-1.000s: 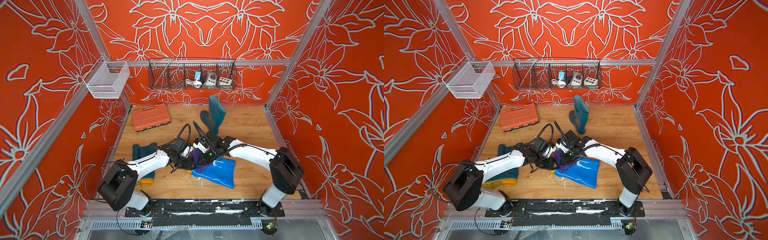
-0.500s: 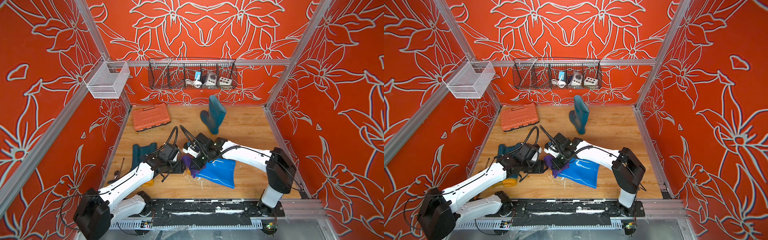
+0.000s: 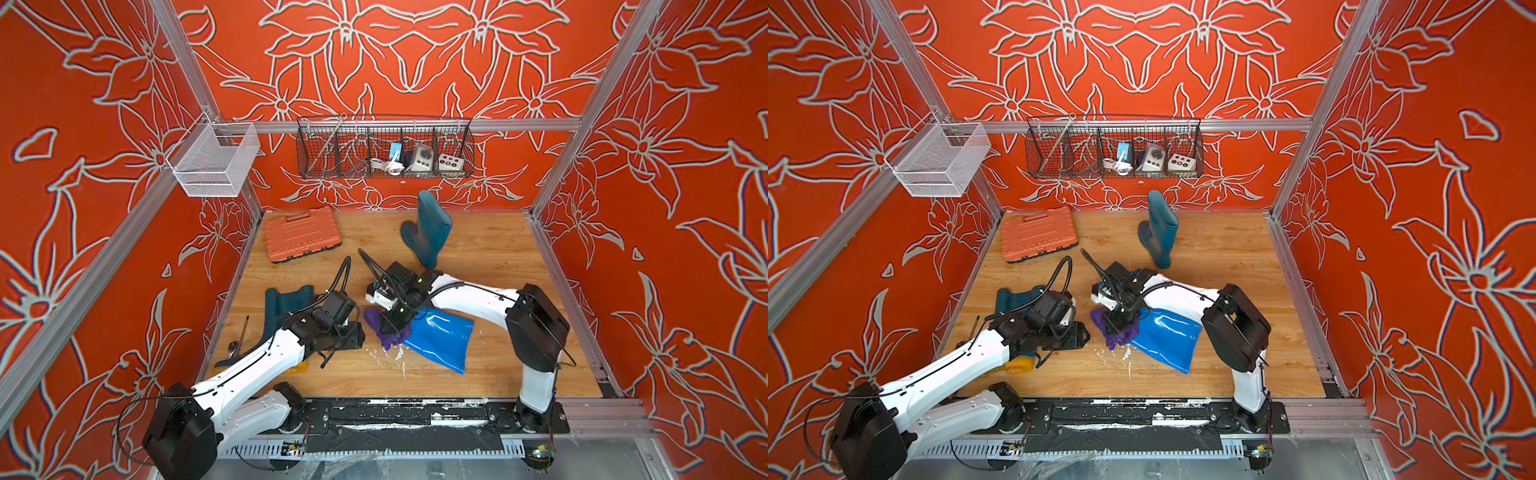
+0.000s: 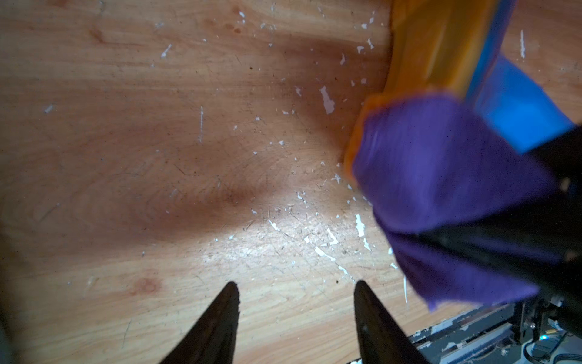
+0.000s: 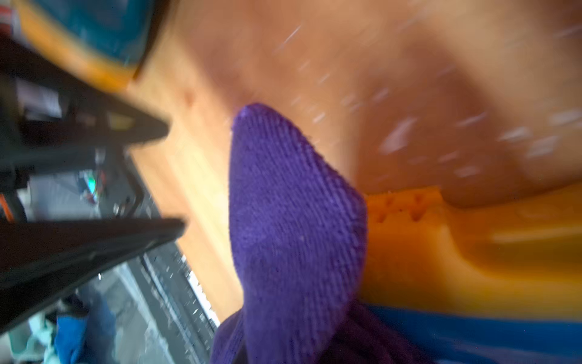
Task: Wipe the rubber boots with a cloth
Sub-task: Wipe the dirt off the rubber boot.
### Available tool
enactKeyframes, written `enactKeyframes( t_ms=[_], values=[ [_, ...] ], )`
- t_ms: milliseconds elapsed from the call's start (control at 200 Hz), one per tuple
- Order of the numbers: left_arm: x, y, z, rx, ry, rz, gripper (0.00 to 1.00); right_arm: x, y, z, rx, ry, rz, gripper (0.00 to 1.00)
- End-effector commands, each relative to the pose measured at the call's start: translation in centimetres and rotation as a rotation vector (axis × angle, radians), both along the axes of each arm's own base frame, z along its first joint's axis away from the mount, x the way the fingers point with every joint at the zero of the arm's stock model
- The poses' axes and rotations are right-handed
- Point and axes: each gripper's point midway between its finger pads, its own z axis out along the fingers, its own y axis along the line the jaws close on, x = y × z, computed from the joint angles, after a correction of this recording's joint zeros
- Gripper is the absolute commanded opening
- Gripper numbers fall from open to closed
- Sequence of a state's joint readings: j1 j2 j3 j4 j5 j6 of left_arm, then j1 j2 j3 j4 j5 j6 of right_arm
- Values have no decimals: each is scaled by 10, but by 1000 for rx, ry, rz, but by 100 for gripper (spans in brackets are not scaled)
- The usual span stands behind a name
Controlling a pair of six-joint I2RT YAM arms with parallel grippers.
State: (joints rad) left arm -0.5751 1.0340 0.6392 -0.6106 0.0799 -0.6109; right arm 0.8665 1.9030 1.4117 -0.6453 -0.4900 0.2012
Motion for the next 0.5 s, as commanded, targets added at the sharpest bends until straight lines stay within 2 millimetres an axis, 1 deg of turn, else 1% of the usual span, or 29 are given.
enactKeyframes(
  t_ms=[0,40,95,240,295,330,370,415,495],
  values=[
    [0,5,-1,12,3,17,57,48,-16,12,-12,-75,-80,0],
    [-1,5,-1,12,0,18,57,48,-15,18,-4,-83,-73,0],
    [-1,6,-2,11,-1,20,57,41,-11,19,4,-69,-48,0],
    [-1,0,-7,-19,6,11,57,-5,2,10,-17,-33,58,0],
    [0,-7,-8,-47,9,-12,58,-15,5,11,-10,-26,75,0],
    [1,-14,-9,-69,9,-34,60,-16,5,13,-3,-24,66,0],
    [3,-21,-9,-97,2,-60,62,-12,4,16,2,-31,46,0],
    [6,-28,-8,-122,-10,-89,63,-5,2,23,11,-46,23,0],
    [17,-39,-3,-150,-68,-135,65,15,-3,39,35,-67,-31,0]
  ],
)
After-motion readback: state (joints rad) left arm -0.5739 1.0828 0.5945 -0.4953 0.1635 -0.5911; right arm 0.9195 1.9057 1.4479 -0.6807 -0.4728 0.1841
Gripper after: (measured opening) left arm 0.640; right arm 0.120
